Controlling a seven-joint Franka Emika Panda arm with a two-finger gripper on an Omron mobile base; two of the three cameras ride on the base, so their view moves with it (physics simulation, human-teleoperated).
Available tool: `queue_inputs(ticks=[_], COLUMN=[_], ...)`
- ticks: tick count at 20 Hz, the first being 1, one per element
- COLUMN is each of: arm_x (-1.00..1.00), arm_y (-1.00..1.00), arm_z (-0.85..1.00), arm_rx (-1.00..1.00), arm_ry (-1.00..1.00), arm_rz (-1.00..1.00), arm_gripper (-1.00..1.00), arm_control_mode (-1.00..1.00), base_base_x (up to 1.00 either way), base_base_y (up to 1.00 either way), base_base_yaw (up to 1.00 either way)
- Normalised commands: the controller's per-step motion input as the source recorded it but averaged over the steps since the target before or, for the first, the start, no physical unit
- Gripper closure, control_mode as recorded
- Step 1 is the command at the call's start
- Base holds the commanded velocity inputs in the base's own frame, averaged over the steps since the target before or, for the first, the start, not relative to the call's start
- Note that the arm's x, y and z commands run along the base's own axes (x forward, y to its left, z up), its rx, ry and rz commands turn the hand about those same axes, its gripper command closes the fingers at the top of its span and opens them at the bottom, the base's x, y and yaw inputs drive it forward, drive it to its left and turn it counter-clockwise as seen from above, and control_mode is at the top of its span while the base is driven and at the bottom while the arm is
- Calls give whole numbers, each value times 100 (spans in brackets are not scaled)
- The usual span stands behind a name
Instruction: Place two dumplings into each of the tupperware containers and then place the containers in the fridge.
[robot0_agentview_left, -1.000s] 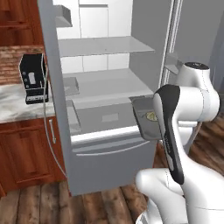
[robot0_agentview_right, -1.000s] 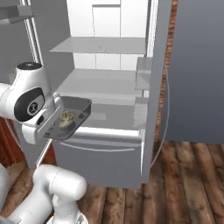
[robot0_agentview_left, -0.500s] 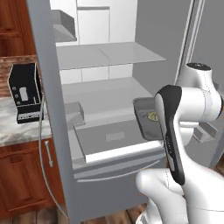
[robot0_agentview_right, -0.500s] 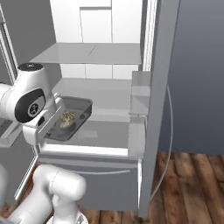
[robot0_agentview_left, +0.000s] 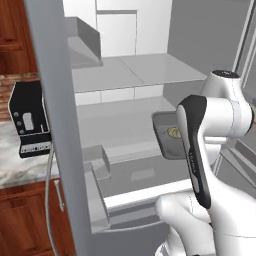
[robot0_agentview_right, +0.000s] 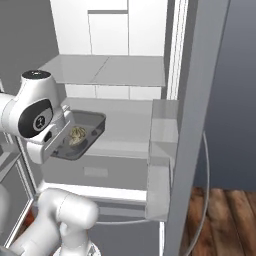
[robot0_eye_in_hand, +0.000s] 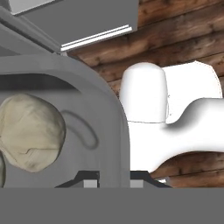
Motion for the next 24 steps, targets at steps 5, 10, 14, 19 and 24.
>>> queue_inputs(ticks=[5, 10, 14, 19, 24], arm_x=[0, 0, 0, 0, 0], arm_y=[0, 0, 0, 0, 0], arm_z=[0, 0, 0, 0, 0], arm_rx=[0, 0, 0, 0, 0], arm_ry=[0, 0, 0, 0, 0], arm_rz=[0, 0, 0, 0, 0], arm_gripper=[100, 100, 100, 100, 100], arm_control_mode=[100, 100, 100, 100, 100], base_base_x=[29, 41, 56, 47, 44], base_base_y=[3, 17, 18, 10, 5], base_base_yaw=[6, 3, 3, 4, 4])
